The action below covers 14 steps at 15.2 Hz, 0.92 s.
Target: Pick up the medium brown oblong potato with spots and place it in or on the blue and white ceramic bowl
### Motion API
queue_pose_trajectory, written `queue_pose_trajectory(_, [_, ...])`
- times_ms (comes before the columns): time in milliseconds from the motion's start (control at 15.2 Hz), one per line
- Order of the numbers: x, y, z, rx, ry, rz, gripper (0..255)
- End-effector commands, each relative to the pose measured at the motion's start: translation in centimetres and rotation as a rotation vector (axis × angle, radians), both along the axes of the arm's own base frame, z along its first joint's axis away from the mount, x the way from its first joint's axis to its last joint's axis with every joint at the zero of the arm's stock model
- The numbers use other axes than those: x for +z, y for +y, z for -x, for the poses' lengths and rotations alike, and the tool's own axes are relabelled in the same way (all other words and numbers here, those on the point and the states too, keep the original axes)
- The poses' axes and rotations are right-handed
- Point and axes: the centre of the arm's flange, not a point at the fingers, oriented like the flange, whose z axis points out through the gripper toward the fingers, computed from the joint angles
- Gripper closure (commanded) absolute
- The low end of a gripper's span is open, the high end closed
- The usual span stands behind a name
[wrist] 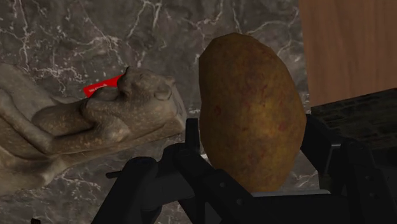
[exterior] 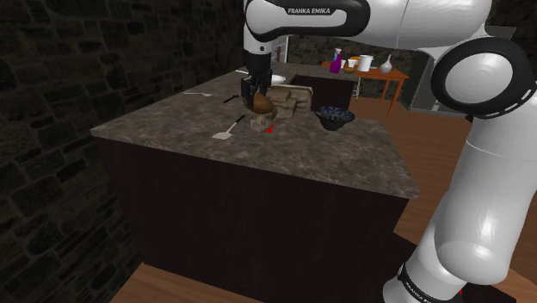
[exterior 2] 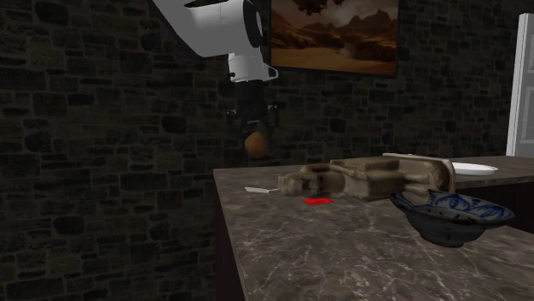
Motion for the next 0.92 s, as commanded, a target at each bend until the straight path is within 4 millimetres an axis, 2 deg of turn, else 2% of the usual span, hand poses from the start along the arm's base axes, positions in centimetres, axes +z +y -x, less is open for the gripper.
queue_pose_trajectory(0, [1.0, 0.1, 0.0, 0.000, 0.000, 0.000, 255])
queue_pose_trajectory(858, [1.2, -16.5, 4.5, 0.000, 0.000, 0.000, 255])
